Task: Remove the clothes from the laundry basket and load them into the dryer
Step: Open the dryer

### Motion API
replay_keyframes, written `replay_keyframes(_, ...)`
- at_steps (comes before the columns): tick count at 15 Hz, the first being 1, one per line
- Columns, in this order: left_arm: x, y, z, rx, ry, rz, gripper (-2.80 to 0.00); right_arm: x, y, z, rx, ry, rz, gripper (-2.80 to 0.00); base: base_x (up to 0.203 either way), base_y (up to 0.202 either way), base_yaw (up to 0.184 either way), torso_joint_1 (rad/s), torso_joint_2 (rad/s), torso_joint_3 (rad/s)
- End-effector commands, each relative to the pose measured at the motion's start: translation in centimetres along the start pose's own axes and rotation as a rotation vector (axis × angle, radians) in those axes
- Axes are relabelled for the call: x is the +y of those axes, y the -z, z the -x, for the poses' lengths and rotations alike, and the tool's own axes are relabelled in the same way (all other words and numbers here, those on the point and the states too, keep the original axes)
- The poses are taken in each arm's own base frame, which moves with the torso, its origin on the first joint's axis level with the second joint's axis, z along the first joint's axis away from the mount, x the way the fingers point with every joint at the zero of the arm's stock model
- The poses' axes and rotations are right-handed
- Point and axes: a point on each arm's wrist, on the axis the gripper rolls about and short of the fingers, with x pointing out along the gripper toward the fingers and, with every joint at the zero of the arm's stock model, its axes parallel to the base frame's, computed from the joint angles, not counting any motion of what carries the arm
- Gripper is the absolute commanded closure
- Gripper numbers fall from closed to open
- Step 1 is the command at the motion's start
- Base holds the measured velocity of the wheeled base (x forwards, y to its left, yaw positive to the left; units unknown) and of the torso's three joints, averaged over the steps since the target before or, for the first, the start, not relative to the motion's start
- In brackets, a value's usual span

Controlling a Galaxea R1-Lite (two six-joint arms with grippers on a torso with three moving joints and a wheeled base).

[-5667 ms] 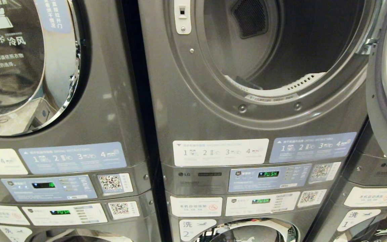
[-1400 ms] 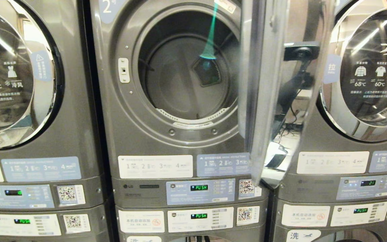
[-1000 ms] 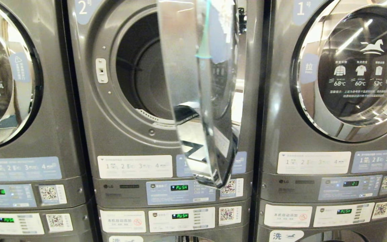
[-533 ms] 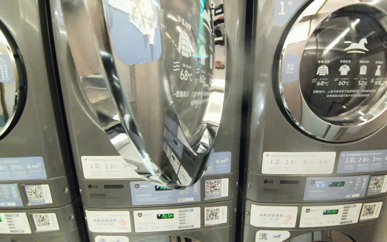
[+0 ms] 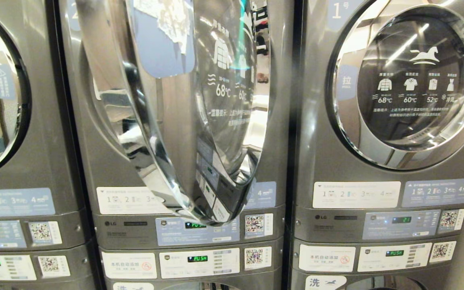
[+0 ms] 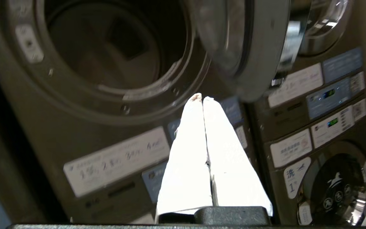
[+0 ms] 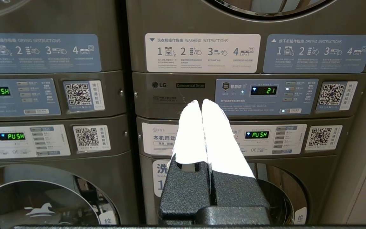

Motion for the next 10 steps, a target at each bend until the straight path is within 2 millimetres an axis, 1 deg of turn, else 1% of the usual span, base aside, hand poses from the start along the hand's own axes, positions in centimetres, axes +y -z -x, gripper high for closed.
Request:
replay_keyframes(1, 3.4, -3.3, -6.4, 0.103, 0.059, 0.053, 0.0, 0.0, 0.0, 0.0, -0.001, 0.0, 0.004, 0.0, 0.0, 0.0, 0.0, 0.0, 0.0, 0.0)
replay_keyframes(3, 6.1, -6.9, -11.5, 0.061, 0.097, 0.032, 0.0, 0.0, 0.0, 0.0, -0.002, 0.0, 0.004, 0.0, 0.0, 0.0, 0.0, 0.0, 0.0, 0.0)
replay_keyframes(4, 7.0, -8.1, -13.4, 0.035, 0.12, 0.013, 0.0, 0.0, 0.0, 0.0, -0.001, 0.001, 0.004, 0.0, 0.0, 0.0, 0.0, 0.0, 0.0, 0.0)
replay_keyframes(5, 7.2, -8.8, -14.8, 0.006, 0.167, -0.01, 0.0, 0.0, 0.0, 0.0, -0.001, 0.001, 0.004, 0.0, 0.0, 0.0, 0.0, 0.0, 0.0, 0.0)
replay_keyframes(7, 6.5, -9.1, -16.0, -0.022, 0.256, -0.021, 0.0, 0.0, 0.0, 0.0, -0.001, 0.0, -0.003, 0.0, 0.0, 0.0, 0.0, 0.0, 0.0, 0.0)
replay_keyframes(10, 4.4, -9.3, -17.2, -0.049, 0.431, 0.005, 0.0, 0.0, 0.0, 0.0, -0.001, 0.0, -0.006, 0.0, 0.0, 0.0, 0.0, 0.0, 0.0, 0.0)
